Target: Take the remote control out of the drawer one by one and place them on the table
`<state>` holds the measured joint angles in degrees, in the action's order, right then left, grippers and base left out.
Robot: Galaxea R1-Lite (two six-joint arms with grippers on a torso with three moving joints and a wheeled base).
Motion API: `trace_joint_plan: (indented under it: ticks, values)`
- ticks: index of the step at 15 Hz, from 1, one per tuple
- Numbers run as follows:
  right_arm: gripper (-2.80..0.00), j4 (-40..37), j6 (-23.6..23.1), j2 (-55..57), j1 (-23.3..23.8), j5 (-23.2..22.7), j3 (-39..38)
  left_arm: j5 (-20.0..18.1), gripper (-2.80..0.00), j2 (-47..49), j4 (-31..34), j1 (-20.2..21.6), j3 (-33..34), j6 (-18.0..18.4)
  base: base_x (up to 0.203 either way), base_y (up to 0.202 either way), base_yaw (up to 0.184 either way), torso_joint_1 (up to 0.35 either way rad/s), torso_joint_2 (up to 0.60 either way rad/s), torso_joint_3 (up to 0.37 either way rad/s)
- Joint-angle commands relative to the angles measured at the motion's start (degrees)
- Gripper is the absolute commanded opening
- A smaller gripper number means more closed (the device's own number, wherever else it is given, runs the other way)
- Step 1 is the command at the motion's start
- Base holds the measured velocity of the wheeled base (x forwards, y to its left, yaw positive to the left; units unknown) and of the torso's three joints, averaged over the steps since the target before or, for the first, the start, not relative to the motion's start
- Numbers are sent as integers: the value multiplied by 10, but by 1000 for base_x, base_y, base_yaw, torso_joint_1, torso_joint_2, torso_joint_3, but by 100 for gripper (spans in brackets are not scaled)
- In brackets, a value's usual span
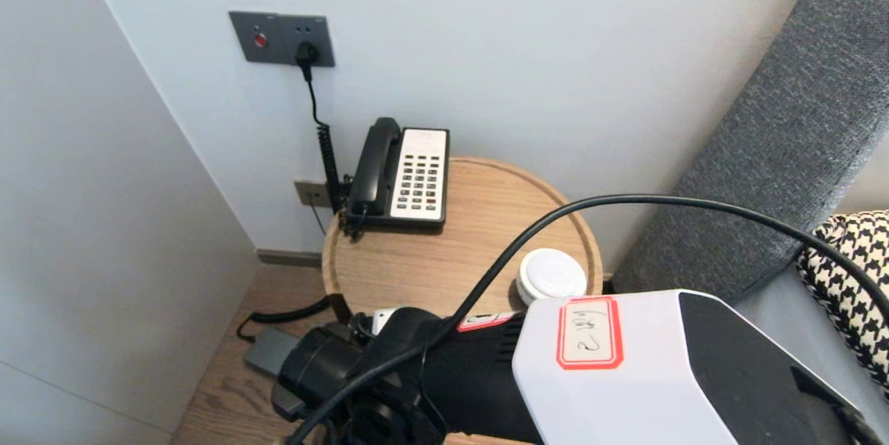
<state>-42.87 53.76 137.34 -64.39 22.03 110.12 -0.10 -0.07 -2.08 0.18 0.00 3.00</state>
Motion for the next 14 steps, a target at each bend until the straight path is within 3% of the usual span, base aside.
trace_joint_plan:
  ticks: [1,8,14]
  values:
    - [-280,-9,15,-22,17,-47,0,0,-280,0,0,0,7,0,0,0,0,0,0,0]
    - [-280,-31,21,-38,53,-117,-2,0,-280,0,0,0,7,0,0,0,0,0,0,0]
    - [-280,-47,-7,-33,51,-120,-2,0,-280,0,0,0,7,0,0,0,0,0,0,0]
